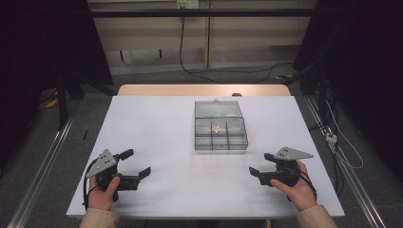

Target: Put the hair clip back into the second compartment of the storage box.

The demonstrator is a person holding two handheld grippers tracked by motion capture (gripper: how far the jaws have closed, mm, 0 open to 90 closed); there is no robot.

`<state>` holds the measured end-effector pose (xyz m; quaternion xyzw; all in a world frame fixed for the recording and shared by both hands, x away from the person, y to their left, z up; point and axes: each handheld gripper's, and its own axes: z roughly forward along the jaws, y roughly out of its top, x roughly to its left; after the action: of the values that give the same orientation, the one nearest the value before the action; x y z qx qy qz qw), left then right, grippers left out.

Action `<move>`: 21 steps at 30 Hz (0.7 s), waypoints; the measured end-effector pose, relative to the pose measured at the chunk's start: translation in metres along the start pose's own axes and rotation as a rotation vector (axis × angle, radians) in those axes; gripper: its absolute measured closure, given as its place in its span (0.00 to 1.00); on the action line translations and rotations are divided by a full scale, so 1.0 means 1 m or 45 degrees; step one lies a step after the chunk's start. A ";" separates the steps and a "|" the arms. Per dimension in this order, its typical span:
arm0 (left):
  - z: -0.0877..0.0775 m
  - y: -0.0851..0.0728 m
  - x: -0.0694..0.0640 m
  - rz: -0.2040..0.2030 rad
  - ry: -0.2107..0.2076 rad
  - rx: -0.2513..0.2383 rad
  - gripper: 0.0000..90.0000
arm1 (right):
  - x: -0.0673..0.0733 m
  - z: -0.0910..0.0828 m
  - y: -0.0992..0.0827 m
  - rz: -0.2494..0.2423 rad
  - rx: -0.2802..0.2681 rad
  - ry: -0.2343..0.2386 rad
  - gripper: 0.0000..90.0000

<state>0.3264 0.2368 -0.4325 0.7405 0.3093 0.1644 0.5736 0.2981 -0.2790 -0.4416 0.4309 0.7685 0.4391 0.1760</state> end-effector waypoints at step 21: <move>0.001 0.000 0.000 0.003 -0.001 0.006 0.03 | -0.004 -0.009 -0.014 0.009 0.007 -0.032 0.18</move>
<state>0.3267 0.2364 -0.4327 0.7423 0.3084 0.1640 0.5718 0.2874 -0.2904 -0.4488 0.4396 0.7660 0.4319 0.1830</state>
